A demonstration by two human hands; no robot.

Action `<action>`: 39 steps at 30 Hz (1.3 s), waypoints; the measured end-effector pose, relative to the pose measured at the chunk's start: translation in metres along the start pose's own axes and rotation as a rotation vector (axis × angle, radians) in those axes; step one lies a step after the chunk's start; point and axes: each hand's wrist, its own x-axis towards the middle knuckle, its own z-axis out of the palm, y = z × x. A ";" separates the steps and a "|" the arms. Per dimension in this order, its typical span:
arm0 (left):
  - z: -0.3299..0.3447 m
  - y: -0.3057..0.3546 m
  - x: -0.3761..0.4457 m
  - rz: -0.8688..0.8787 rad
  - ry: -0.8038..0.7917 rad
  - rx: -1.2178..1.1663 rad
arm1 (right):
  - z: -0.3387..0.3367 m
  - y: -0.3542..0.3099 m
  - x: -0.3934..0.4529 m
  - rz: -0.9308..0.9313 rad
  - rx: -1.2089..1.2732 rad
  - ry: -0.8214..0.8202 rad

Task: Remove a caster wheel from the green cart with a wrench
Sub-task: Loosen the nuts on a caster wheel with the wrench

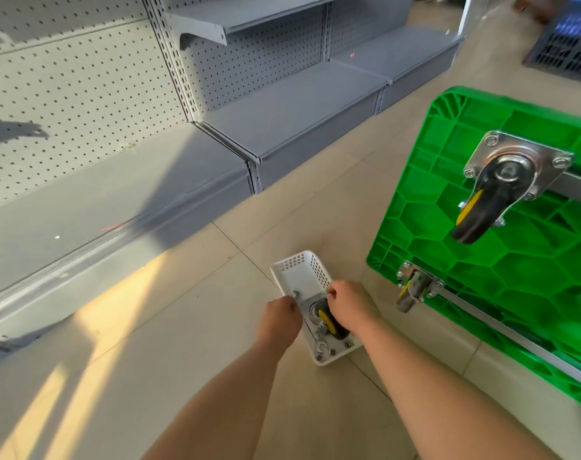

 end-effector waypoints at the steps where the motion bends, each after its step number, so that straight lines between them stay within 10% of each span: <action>1: -0.002 -0.003 0.003 -0.032 0.035 -0.051 | 0.002 -0.003 0.004 -0.006 0.007 -0.004; 14: -0.004 -0.021 0.054 -0.271 -0.060 -0.372 | 0.045 -0.038 0.073 0.079 -0.219 -0.317; 39: -0.018 -0.038 0.060 -0.303 -0.203 -0.587 | 0.084 -0.060 0.117 0.202 -0.228 -0.258</action>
